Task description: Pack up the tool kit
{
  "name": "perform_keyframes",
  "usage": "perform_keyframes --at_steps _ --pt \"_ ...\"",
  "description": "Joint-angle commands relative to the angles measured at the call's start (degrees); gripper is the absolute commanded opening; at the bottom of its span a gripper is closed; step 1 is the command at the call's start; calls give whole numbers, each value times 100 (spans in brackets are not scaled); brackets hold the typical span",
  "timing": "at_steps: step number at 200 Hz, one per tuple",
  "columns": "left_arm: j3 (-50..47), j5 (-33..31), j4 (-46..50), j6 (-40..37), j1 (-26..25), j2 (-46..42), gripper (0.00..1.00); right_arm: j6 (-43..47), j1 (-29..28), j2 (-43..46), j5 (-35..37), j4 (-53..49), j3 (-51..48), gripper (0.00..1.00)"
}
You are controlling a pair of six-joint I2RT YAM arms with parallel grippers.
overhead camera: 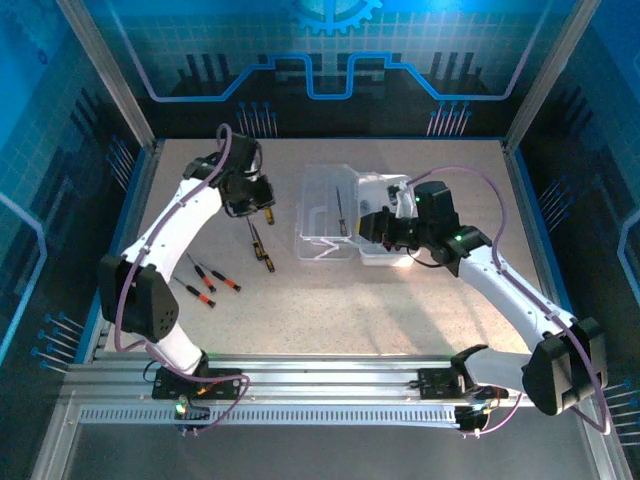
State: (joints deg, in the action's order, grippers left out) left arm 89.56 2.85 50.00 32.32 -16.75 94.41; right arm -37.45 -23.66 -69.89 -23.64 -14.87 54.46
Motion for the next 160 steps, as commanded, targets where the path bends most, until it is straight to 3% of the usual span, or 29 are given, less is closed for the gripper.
perform_keyframes --at_steps 1,77,160 --pt "471 615 -88 396 -381 225 15 115 -312 -90 -37 141 337 49" --pt "750 1680 -1030 1246 -1188 761 14 84 -631 -464 212 399 548 52" --pt "583 1817 -1146 1340 -1354 729 14 -146 -487 -1040 188 778 693 45"
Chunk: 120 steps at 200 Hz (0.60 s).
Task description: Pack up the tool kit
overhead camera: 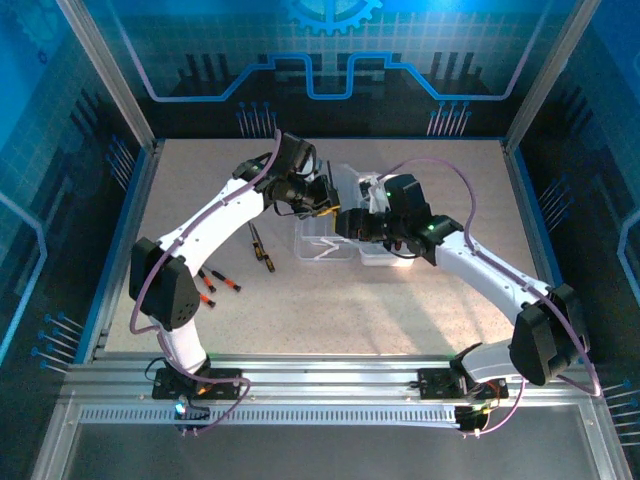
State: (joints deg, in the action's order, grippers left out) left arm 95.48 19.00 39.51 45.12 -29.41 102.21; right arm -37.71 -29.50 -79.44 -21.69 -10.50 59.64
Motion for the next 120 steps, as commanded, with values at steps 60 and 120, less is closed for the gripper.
perform_keyframes --at_steps 60,120 --pt "-173 196 -137 56 -118 -163 14 -222 130 -309 -154 433 239 29" --pt "-197 205 -136 58 -118 -172 14 -365 121 -195 -90 655 18 20"
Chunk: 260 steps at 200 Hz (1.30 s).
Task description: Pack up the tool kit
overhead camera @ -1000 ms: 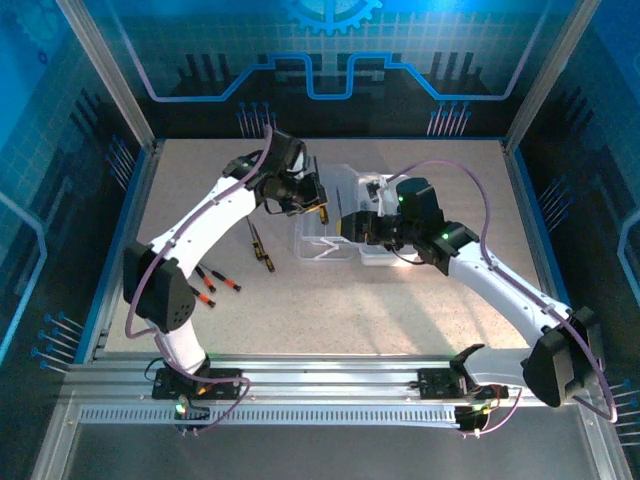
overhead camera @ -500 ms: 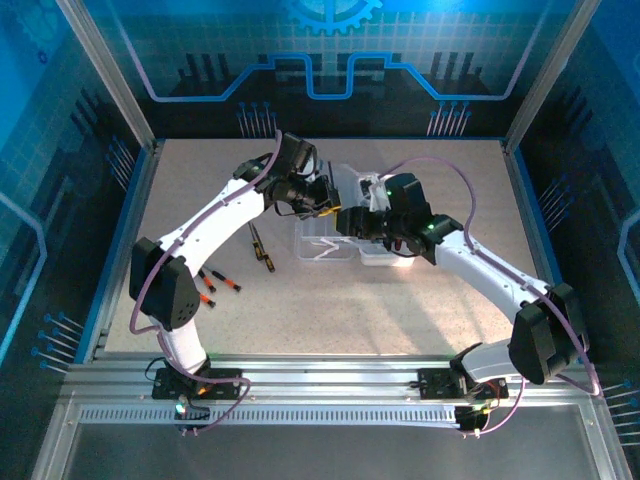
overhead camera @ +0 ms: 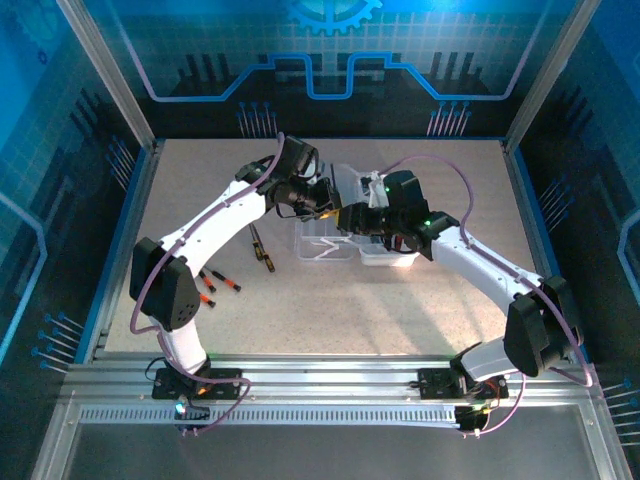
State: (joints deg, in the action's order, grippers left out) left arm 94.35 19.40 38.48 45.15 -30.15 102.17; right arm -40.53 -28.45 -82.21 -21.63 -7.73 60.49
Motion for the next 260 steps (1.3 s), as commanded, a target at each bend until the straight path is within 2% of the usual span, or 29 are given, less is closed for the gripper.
perform_keyframes --at_steps 1,14,35,49,62,77,87,111,137,158,178,211,260 --pt "-79 163 -38 56 -43 -170 15 -85 15 83 -96 377 -70 20" --pt "-69 161 -36 47 -48 -167 16 -104 23 83 -115 371 -62 16" --pt "-57 138 -30 -14 -34 -156 19 -116 41 91 -148 361 -48 15" --pt "-48 101 -16 -101 3 -169 26 -104 49 107 -140 295 -33 14" --pt "-57 102 -22 -168 73 -198 28 -103 67 139 -117 267 -54 14" --pt "-90 119 -56 -181 203 -263 37 -110 100 187 -105 282 -102 13" --pt "-120 113 -82 -226 299 -325 47 -104 119 206 -84 261 -122 13" --pt "-110 -31 286 -506 749 -441 60 20 152 278 23 36 -224 13" --pt "-678 38 183 -658 1455 -918 71 155 366 442 34 -119 -549 13" --pt "-1096 -84 215 -731 1921 -1233 72 418 651 602 65 -398 -723 13" --pt "-1524 -102 128 -698 2143 -1415 72 632 951 672 32 -635 -834 13" --pt "-1941 -349 47 -639 2224 -1428 72 793 1165 511 2 -807 -770 13" --pt "-2040 -597 126 -672 2224 -1215 73 545 1012 -319 -216 -750 -325 14"
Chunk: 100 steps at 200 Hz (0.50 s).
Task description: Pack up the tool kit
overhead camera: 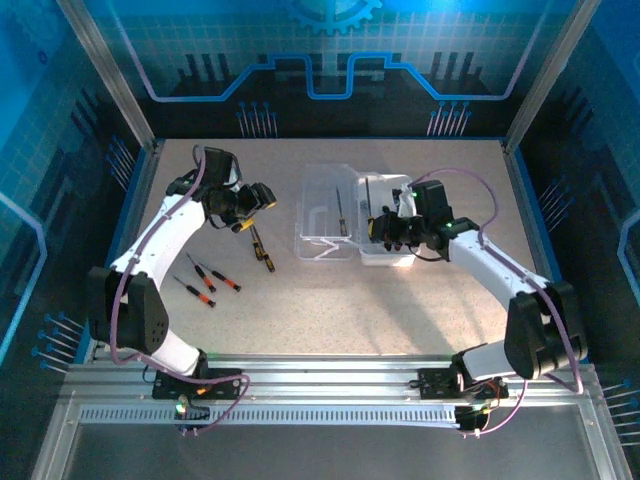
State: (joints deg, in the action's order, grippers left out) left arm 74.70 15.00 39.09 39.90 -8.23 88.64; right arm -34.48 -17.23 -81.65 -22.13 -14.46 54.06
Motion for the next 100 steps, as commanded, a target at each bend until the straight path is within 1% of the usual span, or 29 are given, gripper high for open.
perform_keyframes --at_steps 1,17,38,56,100 --pt "-81 -157 60 -144 32 137 73 -64 -120 -395 -167 -76 336 14" --pt "-116 -127 19 -111 32 146 73 -156 -238 -602 -25 8 429 14" --pt "-132 -89 -27 -101 32 149 73 -317 -263 -815 -54 253 470 14" --pt "-144 -90 -40 -89 32 145 73 -340 -289 -1037 -20 173 621 14" --pt "-287 -40 -109 -88 32 136 73 -432 -267 -1240 -54 443 553 15"
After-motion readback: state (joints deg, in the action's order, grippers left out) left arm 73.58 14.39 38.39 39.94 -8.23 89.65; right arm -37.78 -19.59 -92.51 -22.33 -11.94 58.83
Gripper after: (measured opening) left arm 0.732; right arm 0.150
